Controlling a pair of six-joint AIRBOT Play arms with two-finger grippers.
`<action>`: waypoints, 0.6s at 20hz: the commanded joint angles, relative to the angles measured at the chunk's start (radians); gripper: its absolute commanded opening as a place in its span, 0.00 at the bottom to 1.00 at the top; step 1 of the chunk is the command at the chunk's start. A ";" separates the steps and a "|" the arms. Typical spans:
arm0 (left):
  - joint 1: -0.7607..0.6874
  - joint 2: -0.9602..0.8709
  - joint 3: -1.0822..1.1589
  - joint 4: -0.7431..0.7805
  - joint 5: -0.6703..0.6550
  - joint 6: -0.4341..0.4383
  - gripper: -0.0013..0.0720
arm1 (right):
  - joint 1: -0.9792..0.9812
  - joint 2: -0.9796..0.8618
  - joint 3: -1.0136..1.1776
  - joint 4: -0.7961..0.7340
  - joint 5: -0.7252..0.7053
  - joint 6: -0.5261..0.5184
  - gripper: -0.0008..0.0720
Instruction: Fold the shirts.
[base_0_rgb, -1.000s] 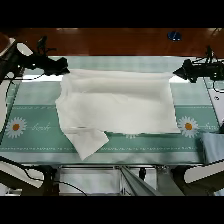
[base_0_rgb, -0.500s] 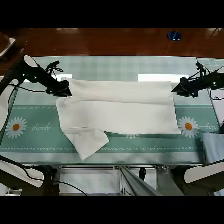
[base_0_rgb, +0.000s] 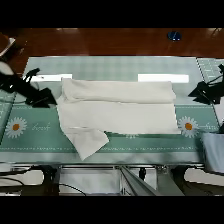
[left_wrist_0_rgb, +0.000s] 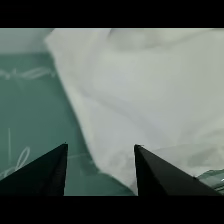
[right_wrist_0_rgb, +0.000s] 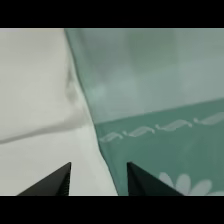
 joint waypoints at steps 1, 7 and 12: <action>0.174 0.218 -0.367 -0.071 0.048 0.051 0.71 | -0.036 0.221 -0.315 0.057 -0.131 -0.023 0.57; 0.244 0.389 -0.729 -0.297 0.130 0.086 0.71 | -0.035 0.393 -0.645 0.375 -0.222 -0.181 0.57; 0.092 0.385 -0.840 -0.457 0.343 0.101 0.71 | -0.036 0.394 -0.647 0.375 -0.213 -0.180 0.57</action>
